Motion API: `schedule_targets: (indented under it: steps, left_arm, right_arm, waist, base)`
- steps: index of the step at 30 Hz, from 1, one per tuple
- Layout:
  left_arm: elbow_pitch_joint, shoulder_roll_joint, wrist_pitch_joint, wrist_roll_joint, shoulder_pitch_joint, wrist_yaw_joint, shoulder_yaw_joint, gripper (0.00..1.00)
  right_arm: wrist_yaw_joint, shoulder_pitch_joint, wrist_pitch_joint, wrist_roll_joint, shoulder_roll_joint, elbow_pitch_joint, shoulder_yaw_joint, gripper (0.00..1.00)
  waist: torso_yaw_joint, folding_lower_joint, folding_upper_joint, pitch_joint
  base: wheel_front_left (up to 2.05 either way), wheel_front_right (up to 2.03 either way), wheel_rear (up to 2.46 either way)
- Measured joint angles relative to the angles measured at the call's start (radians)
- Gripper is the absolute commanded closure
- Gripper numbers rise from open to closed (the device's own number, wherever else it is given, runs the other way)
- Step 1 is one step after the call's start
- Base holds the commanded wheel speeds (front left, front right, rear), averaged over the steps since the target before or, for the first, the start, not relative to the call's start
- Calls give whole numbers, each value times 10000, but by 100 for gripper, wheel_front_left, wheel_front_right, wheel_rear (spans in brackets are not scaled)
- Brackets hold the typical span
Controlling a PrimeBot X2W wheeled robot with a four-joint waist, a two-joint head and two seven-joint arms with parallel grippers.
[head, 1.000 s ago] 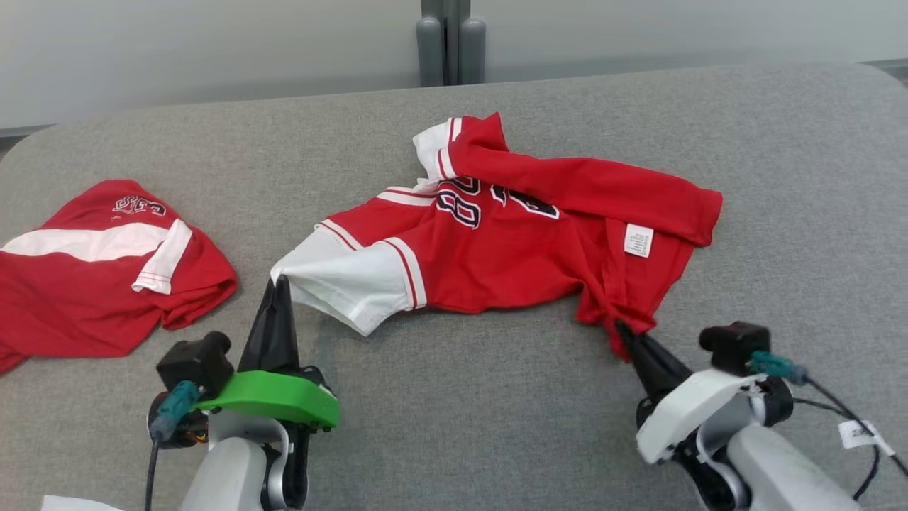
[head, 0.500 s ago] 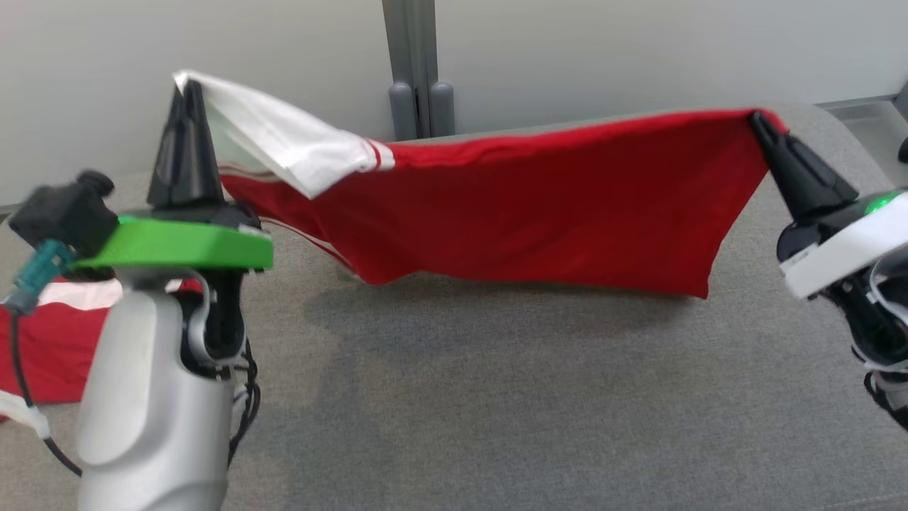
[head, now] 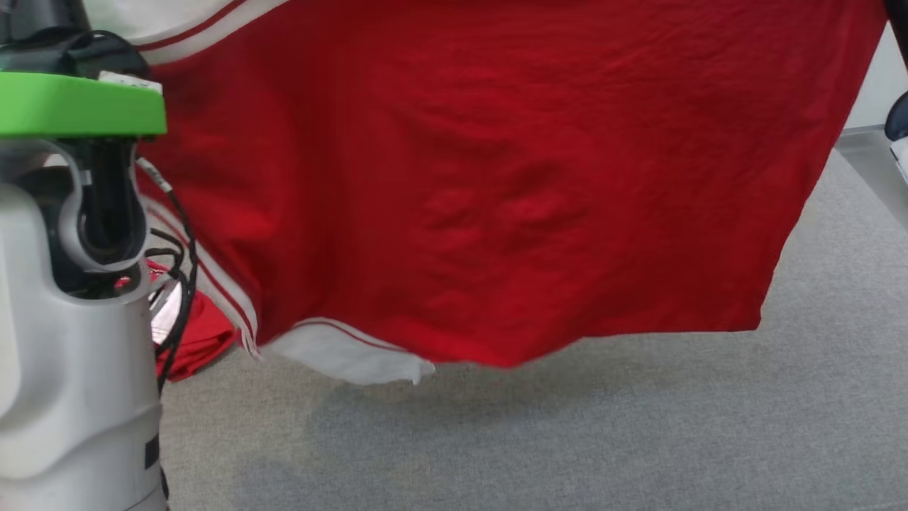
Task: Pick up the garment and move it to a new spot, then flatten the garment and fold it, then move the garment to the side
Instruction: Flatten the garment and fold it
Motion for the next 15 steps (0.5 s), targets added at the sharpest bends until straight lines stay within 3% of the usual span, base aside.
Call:
schedule_targets:
  steps: [8,15]
  left_arm:
    - [642,514,1239,169,-222,-25,-495,100]
    - [2347,1057,1668,740,-3282,-336,-901,100]
  right_arm:
    - [0,-79,483,-196,-203,328,247,100]
    - [0,-3236,211,-890,-453,1847,1285,100]
  waist:
    - [-23,0,0,726]
    - [-43,0,0,2228]
  base:
    - [0,0,0]
    - [0,0,0]
